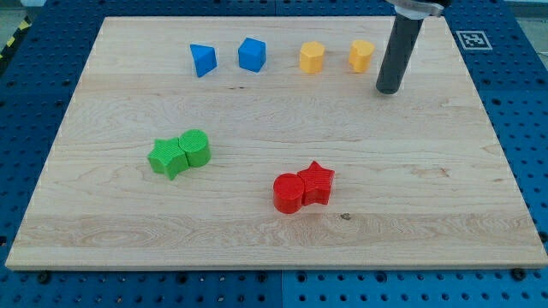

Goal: Place the yellow blocks horizontal to each other

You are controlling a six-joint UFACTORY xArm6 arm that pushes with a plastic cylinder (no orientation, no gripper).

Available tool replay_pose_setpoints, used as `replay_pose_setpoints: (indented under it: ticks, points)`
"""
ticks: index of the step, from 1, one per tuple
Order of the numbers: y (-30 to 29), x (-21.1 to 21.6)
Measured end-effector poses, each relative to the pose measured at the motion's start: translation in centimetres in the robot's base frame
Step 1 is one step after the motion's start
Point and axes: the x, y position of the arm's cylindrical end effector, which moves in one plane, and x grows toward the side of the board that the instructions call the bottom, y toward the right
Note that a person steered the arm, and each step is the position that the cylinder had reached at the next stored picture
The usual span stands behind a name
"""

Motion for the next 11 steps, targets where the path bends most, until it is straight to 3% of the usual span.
replay_pose_setpoints:
  ticks: [3,6,9,11]
  points:
    - [0.1,-8.3]
    - [-1.5,-8.4]
    - [-3.7,-11.7]
    - [-10.2,-11.7]
